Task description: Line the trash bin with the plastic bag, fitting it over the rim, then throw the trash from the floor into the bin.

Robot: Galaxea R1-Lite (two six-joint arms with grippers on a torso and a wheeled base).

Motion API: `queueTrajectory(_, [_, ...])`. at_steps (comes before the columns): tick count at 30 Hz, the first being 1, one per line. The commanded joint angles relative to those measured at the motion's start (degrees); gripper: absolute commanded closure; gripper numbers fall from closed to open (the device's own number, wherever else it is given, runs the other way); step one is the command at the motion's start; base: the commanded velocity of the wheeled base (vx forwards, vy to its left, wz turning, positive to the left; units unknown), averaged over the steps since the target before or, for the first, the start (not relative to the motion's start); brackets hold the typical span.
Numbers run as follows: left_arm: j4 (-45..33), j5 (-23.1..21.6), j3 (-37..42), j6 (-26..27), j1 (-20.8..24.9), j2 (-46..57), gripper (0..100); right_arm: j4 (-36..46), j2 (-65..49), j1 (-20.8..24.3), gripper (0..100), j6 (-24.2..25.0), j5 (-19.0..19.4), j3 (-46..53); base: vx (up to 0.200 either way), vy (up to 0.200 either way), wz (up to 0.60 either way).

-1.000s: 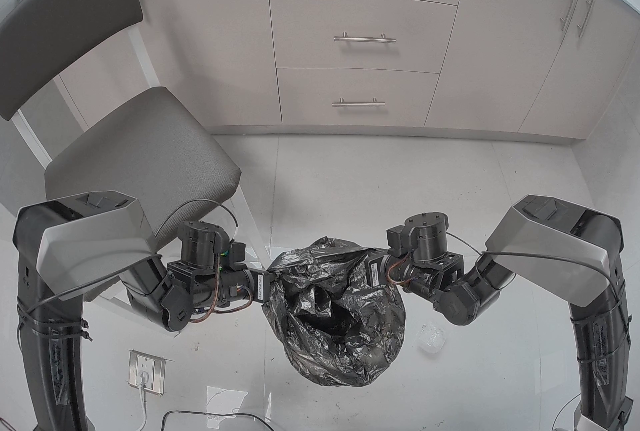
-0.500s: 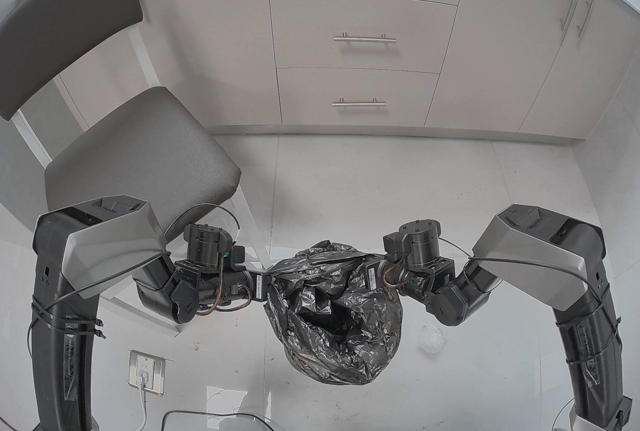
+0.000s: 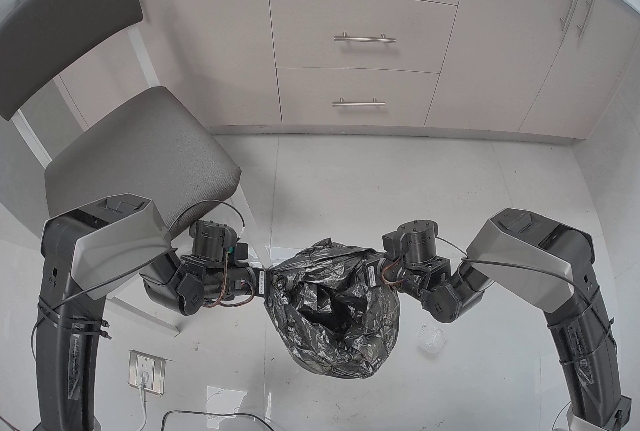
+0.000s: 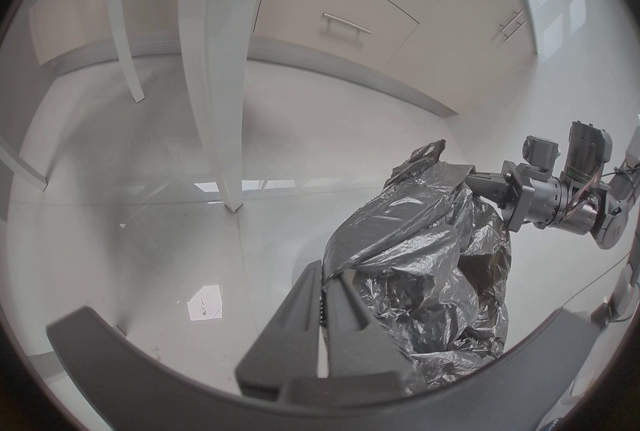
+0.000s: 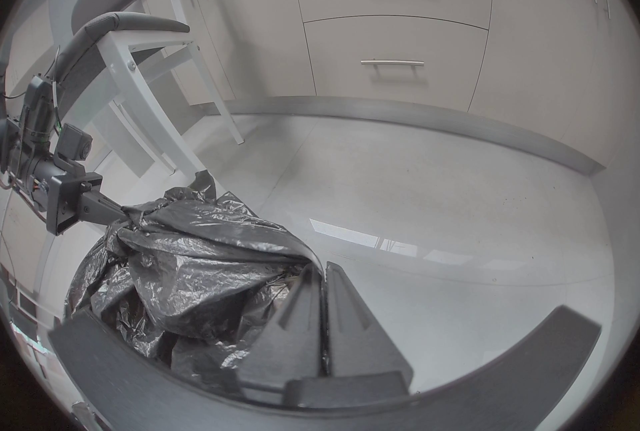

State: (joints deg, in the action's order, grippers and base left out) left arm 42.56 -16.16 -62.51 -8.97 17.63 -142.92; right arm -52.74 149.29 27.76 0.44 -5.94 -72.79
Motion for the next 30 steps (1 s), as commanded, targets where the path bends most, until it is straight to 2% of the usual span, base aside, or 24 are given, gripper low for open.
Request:
queueTrajectory(1, [-0.1,0.0,-2.3,-0.2,0.0,0.1,100,1.1,0.7,0.0,100,-0.5,0.0,-2.4,0.000,0.000,0.00])
queueTrajectory(12, [-0.9,0.4,-5.3,-0.5,-0.2,-0.3,100,8.8,1.4,0.8,100,-1.1,0.0,-10.3,0.000,0.000,0.00])
queueTrajectory(17, [-3.1,0.5,-7.2,-0.5,-0.8,-1.6,100,9.6,4.2,0.5,100,-1.2,-0.5,-13.9,0.000,0.000,0.00])
queueTrajectory(30, [-6.1,0.5,-6.2,-0.4,-1.0,-1.7,100,10.5,4.6,0.0,100,-1.5,-0.7,-13.3,0.000,0.000,0.00])
